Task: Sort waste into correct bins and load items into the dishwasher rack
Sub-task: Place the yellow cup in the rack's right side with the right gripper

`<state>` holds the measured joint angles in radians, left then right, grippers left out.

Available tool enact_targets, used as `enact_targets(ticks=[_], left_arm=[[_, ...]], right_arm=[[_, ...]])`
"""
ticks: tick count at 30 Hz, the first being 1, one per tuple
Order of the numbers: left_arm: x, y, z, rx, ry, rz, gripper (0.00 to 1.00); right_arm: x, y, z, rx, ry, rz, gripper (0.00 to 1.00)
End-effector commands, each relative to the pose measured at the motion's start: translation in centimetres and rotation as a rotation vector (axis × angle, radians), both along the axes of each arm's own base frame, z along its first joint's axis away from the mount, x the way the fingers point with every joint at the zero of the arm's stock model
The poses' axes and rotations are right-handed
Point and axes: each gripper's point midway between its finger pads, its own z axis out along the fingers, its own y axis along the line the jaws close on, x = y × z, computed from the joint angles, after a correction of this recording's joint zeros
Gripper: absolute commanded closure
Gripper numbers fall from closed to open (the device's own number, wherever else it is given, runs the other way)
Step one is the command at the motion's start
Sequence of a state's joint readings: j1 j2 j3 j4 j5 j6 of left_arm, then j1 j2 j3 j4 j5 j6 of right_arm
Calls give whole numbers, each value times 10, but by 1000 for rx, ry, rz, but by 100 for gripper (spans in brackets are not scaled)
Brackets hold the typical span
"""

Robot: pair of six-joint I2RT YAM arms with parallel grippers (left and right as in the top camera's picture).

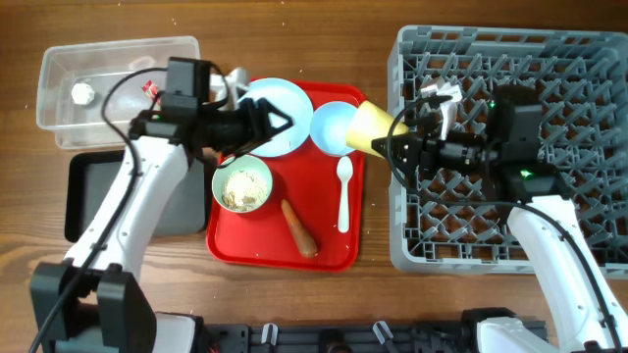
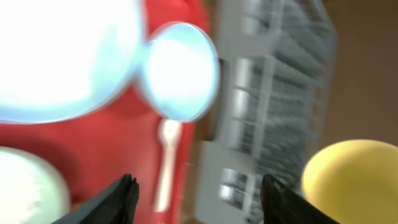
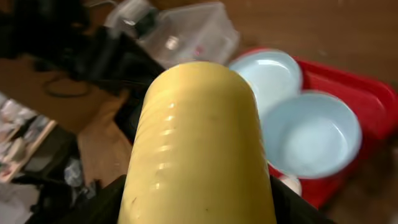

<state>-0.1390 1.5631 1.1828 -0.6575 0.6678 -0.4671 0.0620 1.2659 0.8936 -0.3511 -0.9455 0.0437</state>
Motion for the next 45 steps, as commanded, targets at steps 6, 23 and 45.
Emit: enact_targets(ticks=[6,23,45], left_arm=[[-16,112,-33,502,86,245,30],[-21,124,-37,574,98,243,26],[-22,124,-37,574,102,242,26]], right_arm=[[9,-85,9,-316,171,-448,66],[-48,-299,4,-519,587,-1211,67],[-84,-356,-77,-581,999,-1289,60]])
